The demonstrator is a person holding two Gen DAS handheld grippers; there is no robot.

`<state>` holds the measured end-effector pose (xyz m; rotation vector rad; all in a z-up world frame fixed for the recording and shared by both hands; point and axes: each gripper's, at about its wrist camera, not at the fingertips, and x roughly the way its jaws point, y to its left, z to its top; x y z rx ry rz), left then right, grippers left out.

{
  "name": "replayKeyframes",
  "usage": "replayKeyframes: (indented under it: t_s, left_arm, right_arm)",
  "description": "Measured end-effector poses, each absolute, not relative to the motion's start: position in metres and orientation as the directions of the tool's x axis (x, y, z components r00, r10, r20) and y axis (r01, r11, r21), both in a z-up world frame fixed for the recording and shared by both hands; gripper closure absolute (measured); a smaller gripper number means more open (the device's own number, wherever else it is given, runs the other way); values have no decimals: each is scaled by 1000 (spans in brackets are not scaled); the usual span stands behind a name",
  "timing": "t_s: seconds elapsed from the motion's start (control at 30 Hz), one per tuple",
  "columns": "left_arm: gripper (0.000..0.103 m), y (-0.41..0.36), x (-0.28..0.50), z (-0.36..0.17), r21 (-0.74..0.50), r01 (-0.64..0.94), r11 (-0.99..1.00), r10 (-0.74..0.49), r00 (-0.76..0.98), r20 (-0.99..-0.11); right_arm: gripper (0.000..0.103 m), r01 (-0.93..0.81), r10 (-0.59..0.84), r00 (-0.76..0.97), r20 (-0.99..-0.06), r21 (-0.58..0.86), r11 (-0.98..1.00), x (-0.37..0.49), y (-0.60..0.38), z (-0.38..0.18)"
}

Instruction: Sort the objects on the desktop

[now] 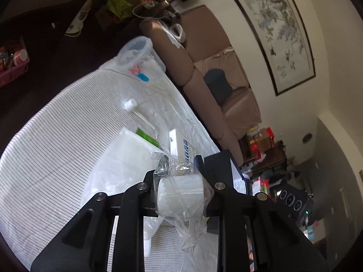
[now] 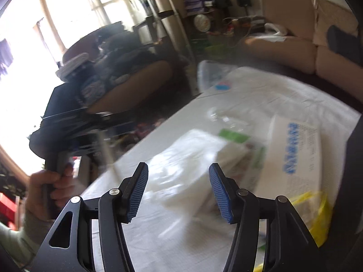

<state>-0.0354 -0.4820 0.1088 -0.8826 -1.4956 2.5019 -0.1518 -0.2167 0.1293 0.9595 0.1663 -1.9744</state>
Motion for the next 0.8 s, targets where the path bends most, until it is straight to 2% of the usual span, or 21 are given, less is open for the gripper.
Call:
replayKeyframes:
  t_s: [0.07,0.23,0.33,0.53,0.57,0.6,0.63,0.67,0.8]
  left_arm:
    - [82,-486,-33,107,-830,217,-514,349,-831,-433]
    - [82,-489,-34,101,-826,233,-513,348,-824,-448]
    - [82,-491,-35,101,-821,238,-519,341,-823,-454]
    - [82,-491,-43,95,-824,246,-510,359,-810,-464]
    - [82,-490,-45,95,-824,242,-512,365,-807,-464]
    - [82,-488,-47,95,-822,239,-517,367,-805,-465]
    - [82,-487,-49,96,-820,237,-521,369,-804,-466]
    - [82,-485,-51,96,-821,235,-520,373,-803,-465]
    - [82,-473,-59,96,-825,214,-524,400,-793,-460]
  right_arm:
    - [42,770,-603,-377,-703,124,-626,-173,-226,129]
    - [42,819,-546,-396,-738,-14,-574,-225,-294,110]
    - [44,859,-506,-399,-765,-118,-499,-248,-351,85]
    - [46,877,-329,-369,-869,-208,-434,-302,-438,7]
    - [51,879,-294,-362,-885,-219,-423,-307,-445,-5]
    - [60,880,-263,-353,-898,-224,-419,-311,-446,-15]
    - [61,879,-264,-351,-898,-219,-423,-314,-445,-18]
    - [74,879,-282,-328,-902,-182,-441,-319,-442,-18]
    - [77,852,-302,-362,-882,-182,-490,-316,-423,-1]
